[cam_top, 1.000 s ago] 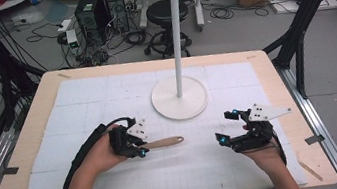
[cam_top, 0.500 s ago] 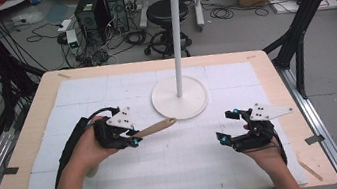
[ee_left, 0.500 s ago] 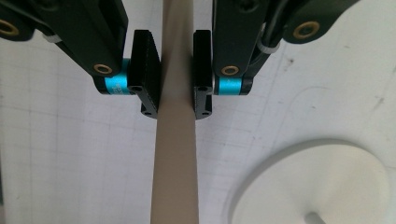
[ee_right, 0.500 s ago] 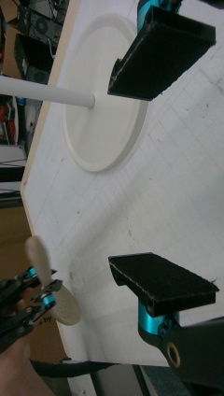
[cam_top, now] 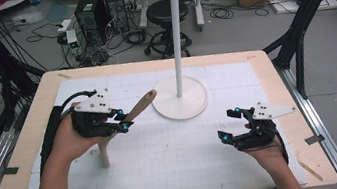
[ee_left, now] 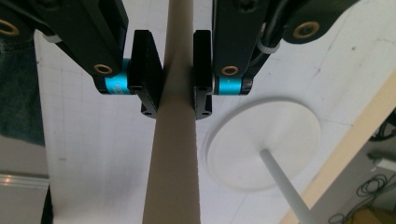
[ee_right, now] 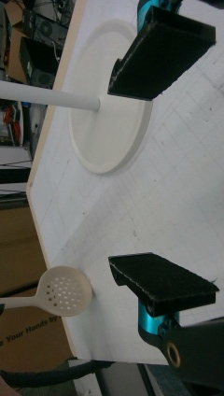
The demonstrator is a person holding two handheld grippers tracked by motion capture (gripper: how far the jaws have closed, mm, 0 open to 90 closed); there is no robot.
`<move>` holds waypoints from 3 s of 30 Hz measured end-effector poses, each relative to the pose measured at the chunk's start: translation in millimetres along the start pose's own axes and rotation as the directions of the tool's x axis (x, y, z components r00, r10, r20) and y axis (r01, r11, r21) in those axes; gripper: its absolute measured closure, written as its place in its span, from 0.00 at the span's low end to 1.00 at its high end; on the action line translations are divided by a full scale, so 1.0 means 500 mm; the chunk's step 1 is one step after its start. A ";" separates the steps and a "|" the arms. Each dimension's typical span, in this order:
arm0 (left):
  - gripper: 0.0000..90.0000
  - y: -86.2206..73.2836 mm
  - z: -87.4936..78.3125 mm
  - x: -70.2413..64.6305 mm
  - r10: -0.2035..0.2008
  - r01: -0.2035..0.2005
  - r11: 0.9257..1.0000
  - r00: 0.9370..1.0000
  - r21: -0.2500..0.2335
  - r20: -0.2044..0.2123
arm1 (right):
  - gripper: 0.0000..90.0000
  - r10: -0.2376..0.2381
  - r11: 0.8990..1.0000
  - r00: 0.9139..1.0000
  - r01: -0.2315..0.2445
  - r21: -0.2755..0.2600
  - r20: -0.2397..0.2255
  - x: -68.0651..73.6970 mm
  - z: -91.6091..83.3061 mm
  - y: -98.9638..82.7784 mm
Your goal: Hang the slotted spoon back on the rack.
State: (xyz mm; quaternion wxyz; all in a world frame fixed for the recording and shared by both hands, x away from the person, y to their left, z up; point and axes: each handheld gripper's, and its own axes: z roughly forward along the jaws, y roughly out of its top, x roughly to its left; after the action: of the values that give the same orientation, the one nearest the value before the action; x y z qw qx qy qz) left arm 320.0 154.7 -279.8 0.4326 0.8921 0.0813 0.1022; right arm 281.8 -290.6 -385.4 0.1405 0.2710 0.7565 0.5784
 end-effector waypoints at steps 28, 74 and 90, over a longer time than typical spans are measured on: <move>0.84 0.049 -0.042 0.000 0.020 0.001 0.987 0.991 -0.162 0.130 | 0.16 -0.003 0.999 1.000 0.002 -0.034 -0.010 0.003 -0.012 0.016; 0.83 0.121 0.011 -0.006 0.085 -0.045 0.983 0.972 -0.181 0.218 | 0.16 -0.177 0.979 0.947 0.140 -0.152 -0.269 0.060 0.047 0.274; 0.83 0.156 0.036 -0.017 0.111 -0.067 0.980 0.965 -0.188 0.237 | 0.17 -0.235 0.966 0.903 0.175 -0.192 -0.361 0.111 0.092 0.341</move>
State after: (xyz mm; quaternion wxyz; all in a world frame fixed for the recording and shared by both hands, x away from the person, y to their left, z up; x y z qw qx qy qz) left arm 320.7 91.4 -230.1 0.5125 0.8582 -0.0226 0.0171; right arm 302.8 -190.8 -231.2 0.0720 0.0606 0.7462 0.6590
